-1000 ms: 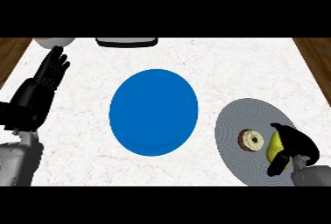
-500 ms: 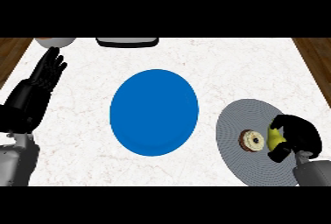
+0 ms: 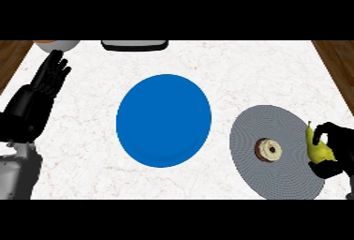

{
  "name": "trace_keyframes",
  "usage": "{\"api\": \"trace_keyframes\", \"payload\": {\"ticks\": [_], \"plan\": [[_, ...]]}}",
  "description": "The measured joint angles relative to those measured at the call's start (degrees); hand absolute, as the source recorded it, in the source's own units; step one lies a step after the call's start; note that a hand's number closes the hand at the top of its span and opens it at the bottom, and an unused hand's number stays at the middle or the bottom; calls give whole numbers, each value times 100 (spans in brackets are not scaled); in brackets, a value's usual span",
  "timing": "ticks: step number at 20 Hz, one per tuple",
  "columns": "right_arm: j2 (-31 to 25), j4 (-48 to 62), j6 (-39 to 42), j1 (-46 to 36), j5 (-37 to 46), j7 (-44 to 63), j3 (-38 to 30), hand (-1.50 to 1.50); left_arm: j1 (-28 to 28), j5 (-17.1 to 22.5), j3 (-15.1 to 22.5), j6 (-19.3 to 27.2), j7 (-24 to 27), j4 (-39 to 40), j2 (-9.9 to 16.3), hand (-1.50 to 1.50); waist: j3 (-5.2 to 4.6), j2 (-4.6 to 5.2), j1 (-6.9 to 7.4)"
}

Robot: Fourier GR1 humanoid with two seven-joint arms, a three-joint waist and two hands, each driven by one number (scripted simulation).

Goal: Pick the pear from the placemat and place it in the plate

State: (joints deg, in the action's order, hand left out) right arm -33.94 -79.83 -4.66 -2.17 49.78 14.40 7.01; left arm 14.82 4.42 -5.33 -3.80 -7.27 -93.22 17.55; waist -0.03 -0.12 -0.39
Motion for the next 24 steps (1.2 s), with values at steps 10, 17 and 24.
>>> {"api": "trace_keyframes", "payload": {"ticks": [10, 17, 24], "plan": [[340, -2359, 310, 201, -1082, -510, 1, 150, 45, -73, -3, 27, -49, 24, -55, 0, -2, -20, -44], [962, -3430, 806, -256, -1402, 94, 458, 150, 110, -66, -28, -59, -94, 36, -56, 0, -1, -2, 22], [1930, -3011, 1093, -1487, -1003, 879, 1090, 150, 152, -126, -13, -77, -116, 12, -147, 0, -1, 13, 76]]}}
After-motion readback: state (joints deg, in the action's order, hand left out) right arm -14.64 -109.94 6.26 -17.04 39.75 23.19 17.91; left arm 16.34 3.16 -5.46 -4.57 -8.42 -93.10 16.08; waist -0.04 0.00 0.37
